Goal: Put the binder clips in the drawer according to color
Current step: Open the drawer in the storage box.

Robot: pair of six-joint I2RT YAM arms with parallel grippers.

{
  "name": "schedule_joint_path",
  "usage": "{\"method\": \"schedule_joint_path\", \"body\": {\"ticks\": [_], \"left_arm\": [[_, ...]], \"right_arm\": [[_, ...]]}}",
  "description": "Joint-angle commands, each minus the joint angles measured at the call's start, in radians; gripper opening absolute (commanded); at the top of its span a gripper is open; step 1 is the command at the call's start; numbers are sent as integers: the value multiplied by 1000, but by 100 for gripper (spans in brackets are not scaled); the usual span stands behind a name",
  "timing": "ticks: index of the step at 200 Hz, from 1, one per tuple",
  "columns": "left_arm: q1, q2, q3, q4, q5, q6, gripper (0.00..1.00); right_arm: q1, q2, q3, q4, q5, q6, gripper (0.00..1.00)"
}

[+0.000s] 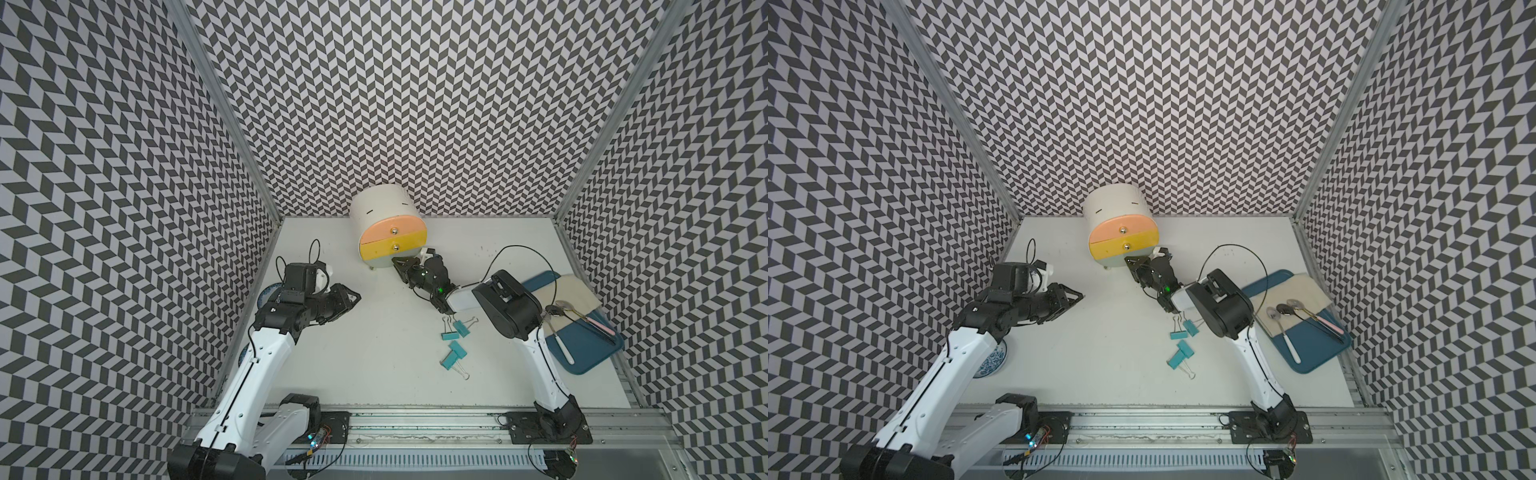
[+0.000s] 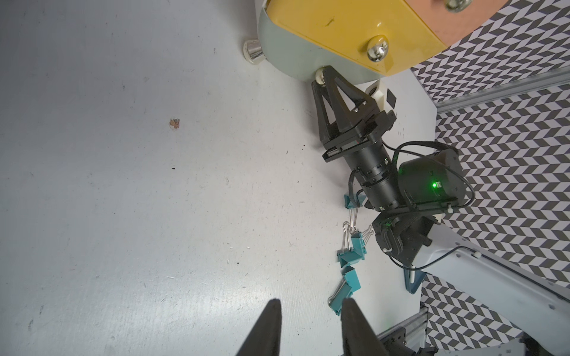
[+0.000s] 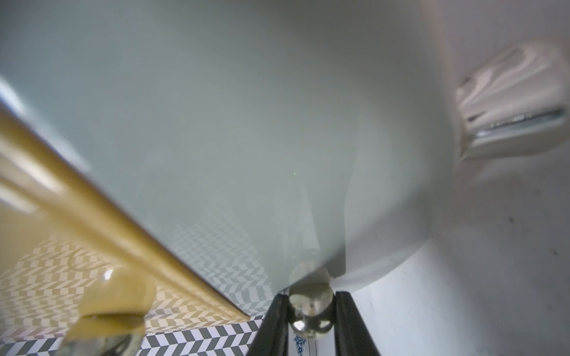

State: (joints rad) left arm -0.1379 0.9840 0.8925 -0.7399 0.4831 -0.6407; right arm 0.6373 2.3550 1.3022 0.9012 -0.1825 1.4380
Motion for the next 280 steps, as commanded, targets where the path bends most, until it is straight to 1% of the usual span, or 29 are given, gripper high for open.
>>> {"method": "schedule_joint_path", "body": {"ticks": [1, 44, 129, 187, 221, 246, 262, 280], "left_arm": [[-3, -20, -10, -10, -12, 12, 37], [-4, -28, -13, 7, -8, -2, 36], [-4, -89, -49, 28, 5, -37, 37], [-3, -123, -61, 26, 6, -47, 37], [-4, -144, -69, 25, 6, -55, 38], [-3, -153, -74, 30, 6, -56, 38], [-4, -157, -81, 37, 10, -61, 38], [-3, -163, -85, 47, 11, -68, 38]], "right_arm": [[8, -26, -34, 81, 10, -11, 23], [28, -98, -155, 129, 2, -13, 21], [78, -244, -357, 150, -28, -48, 21], [116, -292, -439, 173, -25, -51, 21], [122, -312, -449, 152, -33, -61, 23], [134, -328, -449, 115, -34, -79, 31], [136, -337, -450, 92, -38, -85, 44], [137, -365, -458, 48, -37, -106, 55]]}}
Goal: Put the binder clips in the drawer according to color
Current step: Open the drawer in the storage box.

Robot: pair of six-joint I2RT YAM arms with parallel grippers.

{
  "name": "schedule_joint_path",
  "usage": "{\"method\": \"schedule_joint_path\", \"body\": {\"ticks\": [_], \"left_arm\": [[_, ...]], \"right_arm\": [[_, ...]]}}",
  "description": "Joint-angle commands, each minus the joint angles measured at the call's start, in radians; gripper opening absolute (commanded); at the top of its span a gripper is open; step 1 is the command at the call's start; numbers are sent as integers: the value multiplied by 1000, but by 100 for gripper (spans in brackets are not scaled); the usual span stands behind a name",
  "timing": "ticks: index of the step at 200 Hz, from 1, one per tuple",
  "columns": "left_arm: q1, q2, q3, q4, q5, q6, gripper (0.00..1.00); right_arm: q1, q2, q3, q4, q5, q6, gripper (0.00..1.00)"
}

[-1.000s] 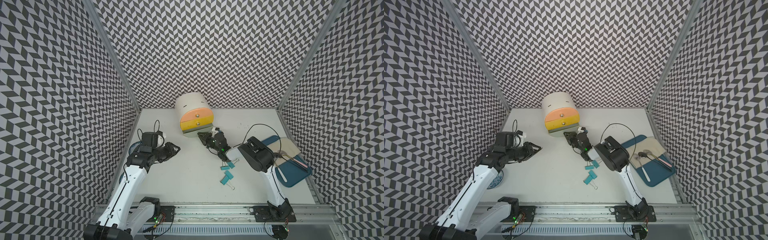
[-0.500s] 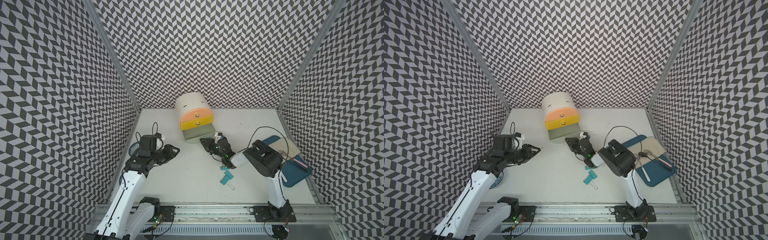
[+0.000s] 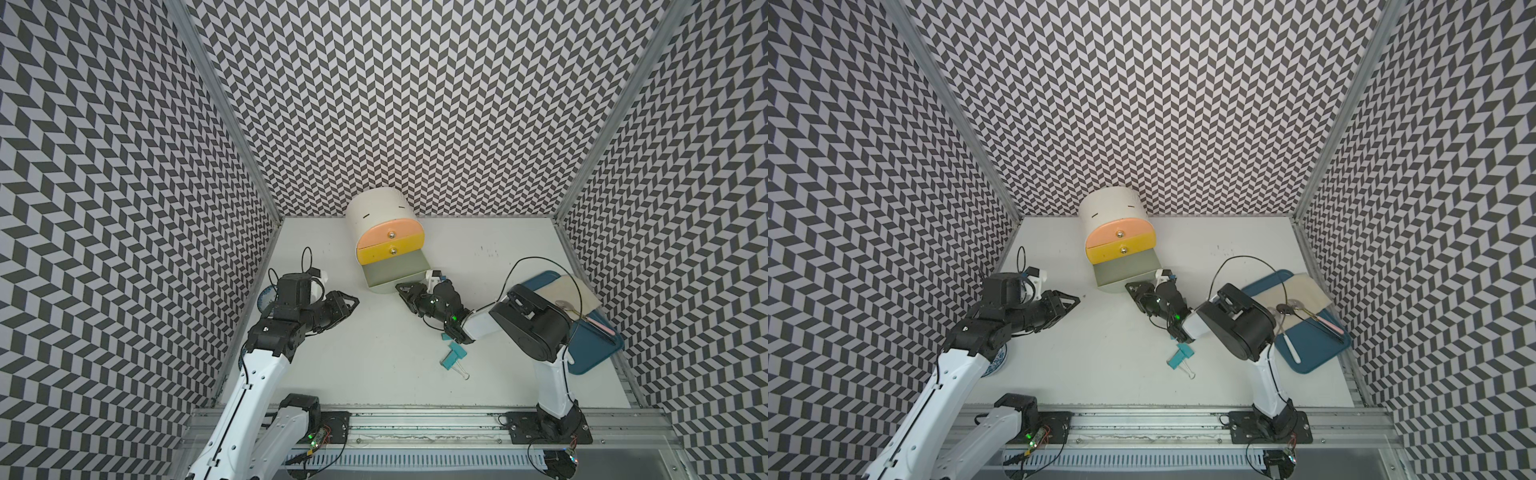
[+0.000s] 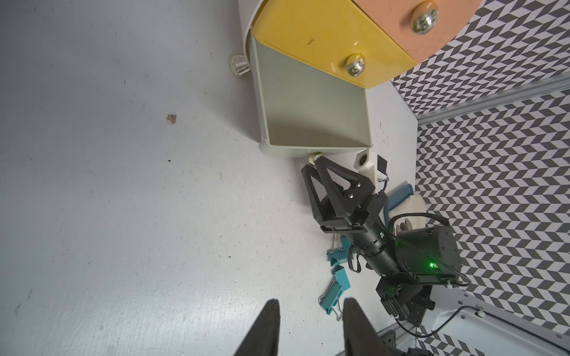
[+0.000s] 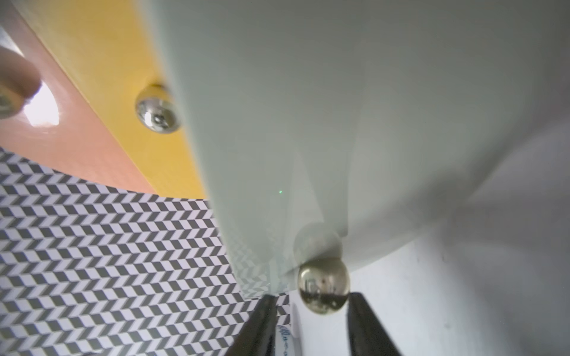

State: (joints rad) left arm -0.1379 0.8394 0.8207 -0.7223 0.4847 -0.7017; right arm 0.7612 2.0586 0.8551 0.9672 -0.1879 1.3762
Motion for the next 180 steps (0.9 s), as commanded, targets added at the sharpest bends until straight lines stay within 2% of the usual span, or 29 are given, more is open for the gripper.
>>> {"method": "schedule_joint_path", "body": {"ticks": [1, 28, 73, 100, 131, 156, 180], "left_arm": [[-4, -19, -14, 30, 9, -7, 38], [-4, -28, -17, 41, 9, -12, 39], [-5, -34, -16, 65, -7, -18, 39], [-4, -22, -4, 67, -26, -6, 39], [-4, -17, 0, 79, -40, 2, 40], [-3, -22, -5, 96, -41, -4, 41], [-4, -22, -8, 107, -40, -7, 41]], "right_arm": [[13, -70, -11, -20, -32, -46, 55], [13, -137, -38, -85, -31, -94, 62], [3, -289, -74, -264, -49, -202, 64], [-23, -395, 9, -609, -25, -374, 64], [-45, -426, 165, -1046, 67, -621, 64], [-54, -453, 180, -1195, 146, -764, 68], [-77, -477, 161, -1268, 207, -834, 75]]}}
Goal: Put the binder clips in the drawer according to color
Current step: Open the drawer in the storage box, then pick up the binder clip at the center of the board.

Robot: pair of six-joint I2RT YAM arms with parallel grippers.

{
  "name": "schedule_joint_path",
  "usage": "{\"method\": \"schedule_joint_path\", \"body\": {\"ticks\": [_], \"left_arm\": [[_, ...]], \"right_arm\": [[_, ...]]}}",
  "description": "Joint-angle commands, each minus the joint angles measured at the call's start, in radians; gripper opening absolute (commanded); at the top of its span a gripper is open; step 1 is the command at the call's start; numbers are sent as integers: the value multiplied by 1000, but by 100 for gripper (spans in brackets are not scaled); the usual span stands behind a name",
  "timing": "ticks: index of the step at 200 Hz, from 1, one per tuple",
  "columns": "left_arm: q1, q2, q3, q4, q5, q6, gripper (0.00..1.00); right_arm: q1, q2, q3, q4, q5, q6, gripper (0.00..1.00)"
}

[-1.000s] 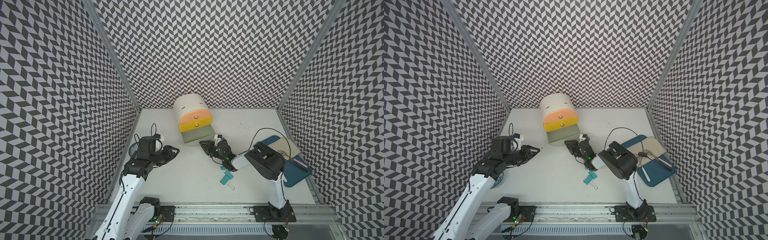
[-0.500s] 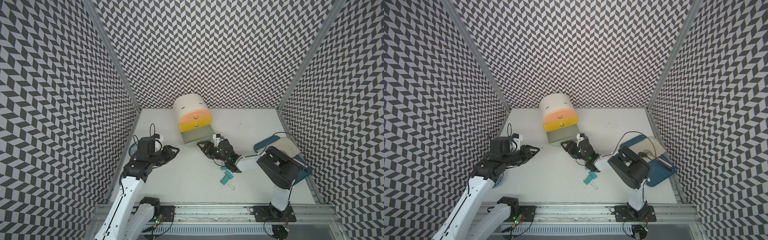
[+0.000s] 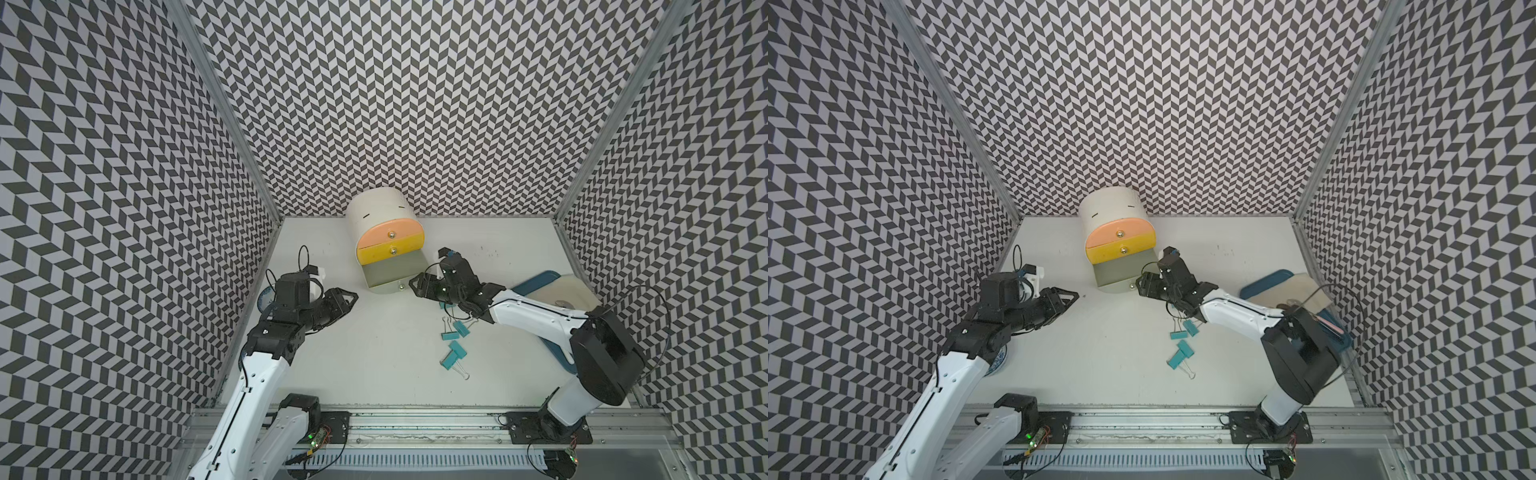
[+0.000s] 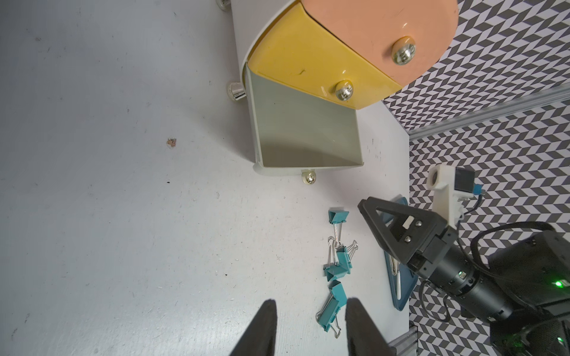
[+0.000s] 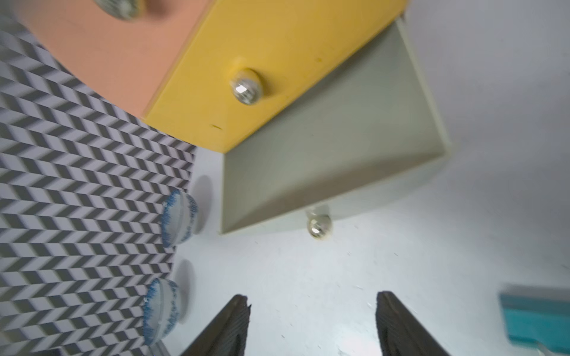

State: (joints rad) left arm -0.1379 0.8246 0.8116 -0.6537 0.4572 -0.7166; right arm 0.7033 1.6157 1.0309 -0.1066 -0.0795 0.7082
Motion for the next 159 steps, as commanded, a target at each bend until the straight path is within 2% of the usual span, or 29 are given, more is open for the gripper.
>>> {"method": "schedule_joint_path", "body": {"ticks": [1, 66, 159], "left_arm": [[-5, -7, 1, 39, -12, 8, 41], [-4, -22, -21, 65, -10, -15, 41], [-4, -20, -26, 68, -13, -21, 42]], "right_arm": [[-20, -34, -15, -196, 100, -170, 75], [-96, 40, -4, -279, 147, -334, 82], [-119, 164, 60, -266, 127, -495, 82]]}}
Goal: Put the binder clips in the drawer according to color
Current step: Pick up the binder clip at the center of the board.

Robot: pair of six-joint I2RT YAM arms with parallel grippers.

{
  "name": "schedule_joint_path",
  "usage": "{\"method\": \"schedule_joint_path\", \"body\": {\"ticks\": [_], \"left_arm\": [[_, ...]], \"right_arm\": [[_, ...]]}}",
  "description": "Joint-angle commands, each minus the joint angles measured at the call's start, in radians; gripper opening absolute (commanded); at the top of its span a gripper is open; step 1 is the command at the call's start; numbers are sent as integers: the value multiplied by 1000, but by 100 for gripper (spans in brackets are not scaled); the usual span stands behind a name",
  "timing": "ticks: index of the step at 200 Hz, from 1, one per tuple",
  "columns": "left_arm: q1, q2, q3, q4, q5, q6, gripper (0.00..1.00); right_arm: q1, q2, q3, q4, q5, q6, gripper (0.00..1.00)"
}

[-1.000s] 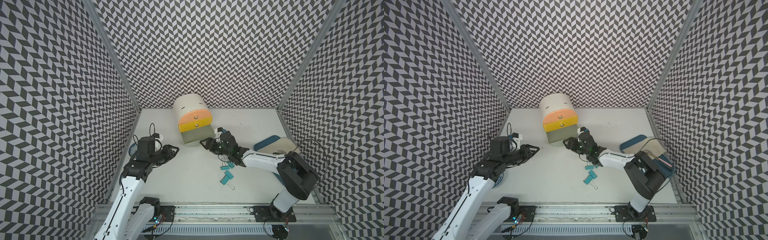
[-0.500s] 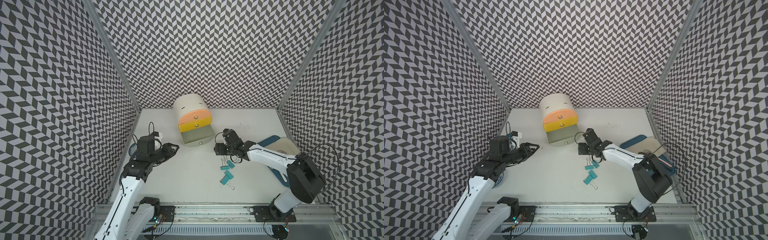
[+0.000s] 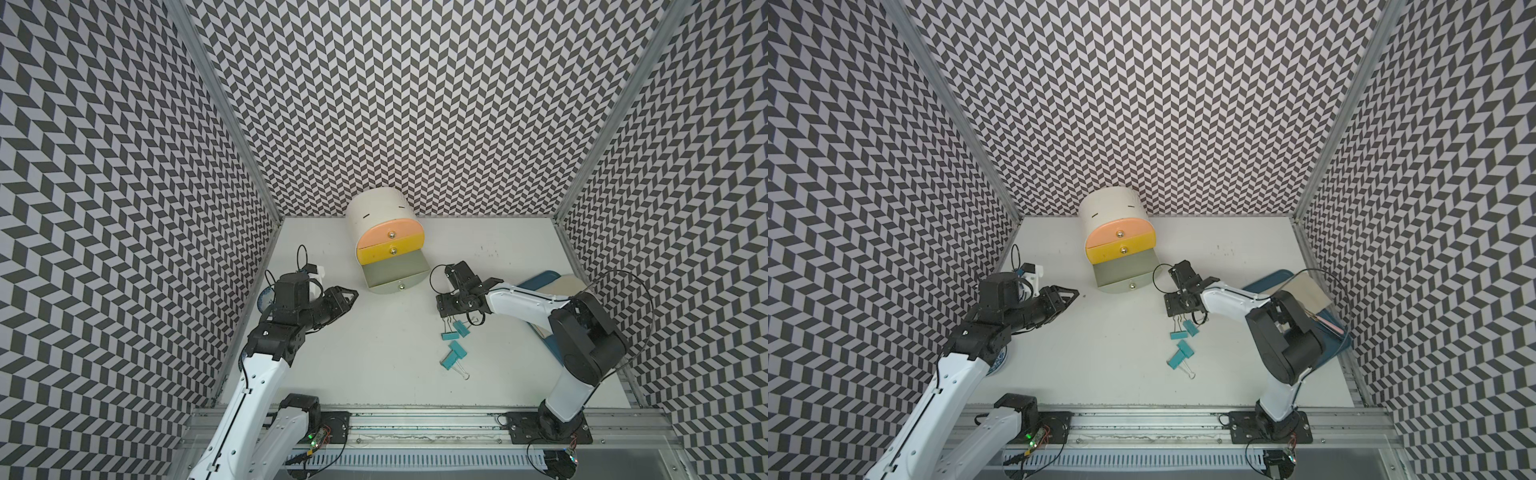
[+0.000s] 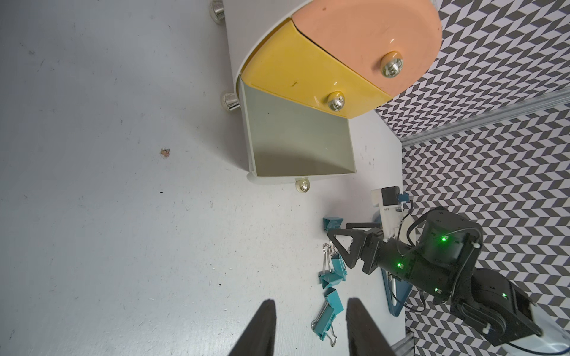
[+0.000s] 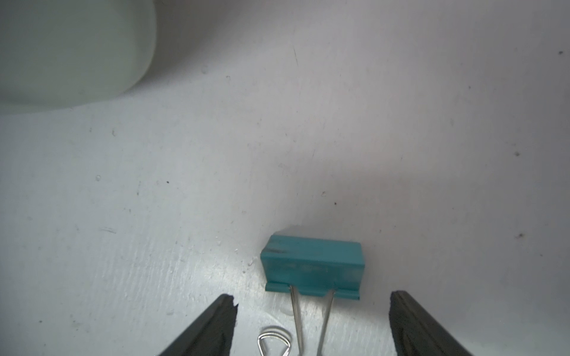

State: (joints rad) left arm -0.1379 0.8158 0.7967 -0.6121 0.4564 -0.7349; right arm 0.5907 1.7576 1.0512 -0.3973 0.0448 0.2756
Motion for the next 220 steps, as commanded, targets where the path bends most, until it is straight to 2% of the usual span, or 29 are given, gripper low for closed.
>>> {"method": "schedule_joint_path", "body": {"ticks": [1, 81, 166, 220], "left_arm": [[-4, -11, -11, 27, -12, -3, 42], [-5, -1, -9, 26, -12, 0, 42], [-4, 18, -3, 40, 1, 5, 42], [-3, 23, -3, 55, 11, 0, 42]], "right_arm": [[-6, 23, 41, 25, 3, -64, 82], [-8, 96, 99, 2, 21, -104, 76], [-8, 100, 88, 1, 21, -90, 59], [-8, 28, 90, -22, 33, -74, 51]]}}
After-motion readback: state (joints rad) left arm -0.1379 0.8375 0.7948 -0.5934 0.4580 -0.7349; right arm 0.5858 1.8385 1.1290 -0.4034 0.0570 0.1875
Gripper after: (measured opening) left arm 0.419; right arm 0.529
